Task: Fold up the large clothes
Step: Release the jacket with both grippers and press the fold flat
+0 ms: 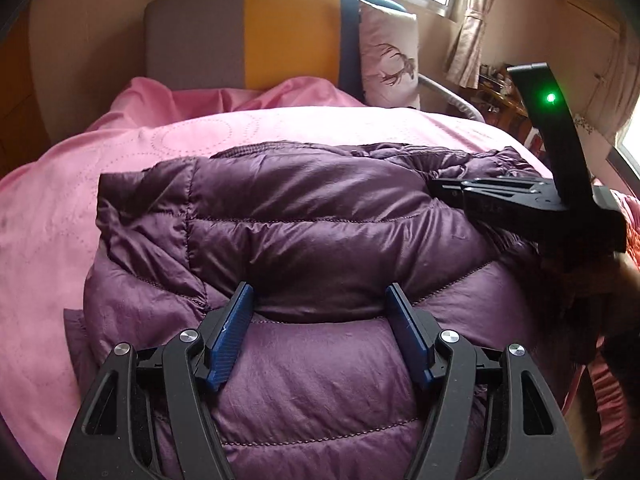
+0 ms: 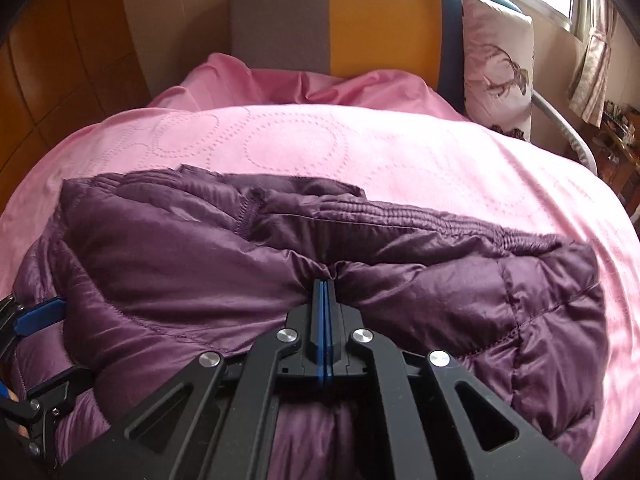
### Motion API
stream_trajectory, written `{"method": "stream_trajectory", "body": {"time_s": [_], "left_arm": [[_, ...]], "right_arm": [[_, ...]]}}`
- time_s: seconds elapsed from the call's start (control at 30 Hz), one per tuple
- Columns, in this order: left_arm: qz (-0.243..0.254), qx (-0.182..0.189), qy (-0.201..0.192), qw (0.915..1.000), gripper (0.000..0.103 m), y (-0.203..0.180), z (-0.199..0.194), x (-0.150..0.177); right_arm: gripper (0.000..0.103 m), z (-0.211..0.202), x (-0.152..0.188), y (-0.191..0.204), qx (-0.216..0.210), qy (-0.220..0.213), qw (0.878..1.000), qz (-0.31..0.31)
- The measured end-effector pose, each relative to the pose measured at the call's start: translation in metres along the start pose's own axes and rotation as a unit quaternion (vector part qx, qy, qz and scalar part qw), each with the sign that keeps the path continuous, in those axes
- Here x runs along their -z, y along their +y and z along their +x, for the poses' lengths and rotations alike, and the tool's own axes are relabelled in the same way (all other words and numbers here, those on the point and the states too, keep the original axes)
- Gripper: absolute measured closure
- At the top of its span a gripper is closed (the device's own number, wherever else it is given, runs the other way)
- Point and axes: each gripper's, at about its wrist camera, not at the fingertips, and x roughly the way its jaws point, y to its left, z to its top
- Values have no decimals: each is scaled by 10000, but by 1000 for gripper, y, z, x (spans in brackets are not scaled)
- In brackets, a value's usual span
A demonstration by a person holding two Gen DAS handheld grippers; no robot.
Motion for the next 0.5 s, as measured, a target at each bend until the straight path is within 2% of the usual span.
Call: {"method": "stream_trajectory", "body": {"time_s": [0.1,0.17,0.23,0.27,0.4,0.5], "left_arm": [[52,-189,26,9998,36,-4,7,4],[-53,-149,40,9999,36,-1,5,5],[-212,-37,-60,9997,36,5,-8,7],[-263,-18,-157,9995,36,8,-17,9],[-359,-47,-628,9974,36,14,-52,21],[-355,-357,-813,9954,36,18,-66,28]], "right_arm": [[103,1,1,-1,-22,33,10000,81],[98,-10,2,-8,-156,32,9997,190],[75,-31,7,-20,-290,-162,9988,367],[71,-42,10,-24,-345,-271,9982,418],[70,-89,32,-45,-557,-534,9951,615],[70,-116,55,-50,-556,-713,9942,574]]}}
